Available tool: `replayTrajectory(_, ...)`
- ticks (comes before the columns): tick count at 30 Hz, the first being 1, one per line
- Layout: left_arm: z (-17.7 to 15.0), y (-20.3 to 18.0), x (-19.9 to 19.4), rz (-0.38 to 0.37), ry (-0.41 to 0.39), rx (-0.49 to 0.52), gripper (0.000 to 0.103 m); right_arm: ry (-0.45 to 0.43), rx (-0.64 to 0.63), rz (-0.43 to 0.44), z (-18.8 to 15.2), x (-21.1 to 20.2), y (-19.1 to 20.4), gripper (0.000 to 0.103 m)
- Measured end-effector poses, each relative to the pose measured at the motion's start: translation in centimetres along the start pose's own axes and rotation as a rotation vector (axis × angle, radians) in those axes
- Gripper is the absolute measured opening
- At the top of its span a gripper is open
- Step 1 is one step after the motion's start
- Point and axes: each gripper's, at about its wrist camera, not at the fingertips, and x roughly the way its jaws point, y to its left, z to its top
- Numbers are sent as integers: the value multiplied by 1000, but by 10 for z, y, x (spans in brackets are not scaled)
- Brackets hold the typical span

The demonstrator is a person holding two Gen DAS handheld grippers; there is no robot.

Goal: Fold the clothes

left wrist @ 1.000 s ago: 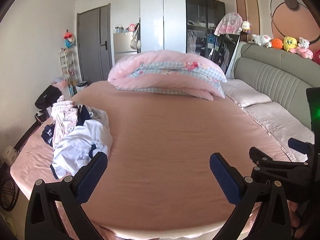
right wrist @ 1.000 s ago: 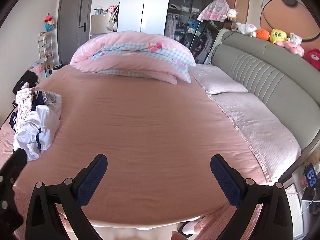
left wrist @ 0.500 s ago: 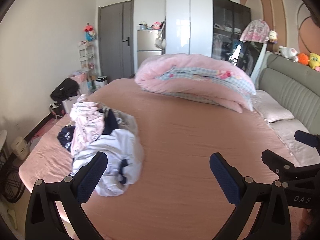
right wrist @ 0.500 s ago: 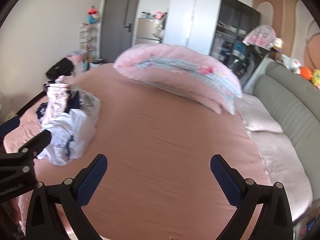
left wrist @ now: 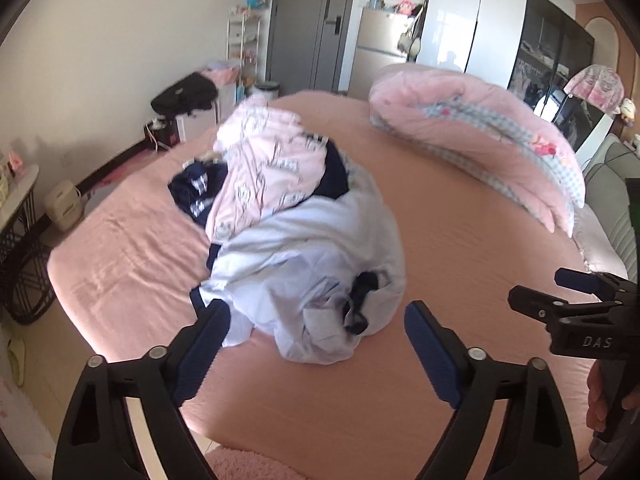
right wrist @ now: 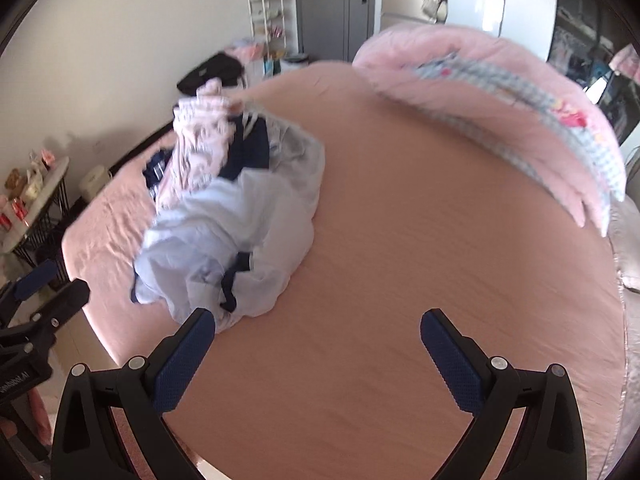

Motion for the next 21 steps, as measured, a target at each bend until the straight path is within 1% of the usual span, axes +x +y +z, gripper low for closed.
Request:
replayTrajectory(1,-1,3,12,9,23,7,71,20,-13,-6,-1,13,4,100)
replayTrajectory(2,-2,7,26,9,51,13,63,41,-21,-5,-2,27,7,93)
replayTrajectory(3,-3,10,40,7,81,19,59,66,-25,2,-2,41,10,89)
replayTrajectory(5,-5,15,66,-23,141,20,48,114,-28,26,-1,68,15,72)
replayTrajectory(6,-7,18,79,-38,174,15,47,129,-33,30,-1,79,18,67)
replayTrajectory(8,-10,21,98,-53,214,12,46,146,-49,21,1,100,25,57)
replayTrajectory(10,-13,23,115,-64,248,16,46,151,-50,25,4,115,30,57)
replayTrajectory(13,-18,23,133,-55,270,24,46,149,-34,35,11,136,38,57)
replayTrajectory(16,-20,21,148,-38,288,41,47,172,-13,13,16,162,42,58)
replayTrajectory(17,-21,19,152,-27,293,46,47,180,-5,6,18,170,43,63)
replayTrajectory(18,-22,19,156,-23,298,45,47,184,7,-1,19,179,43,64)
replayTrajectory(21,-29,18,168,-50,324,23,48,166,27,-44,15,198,44,73)
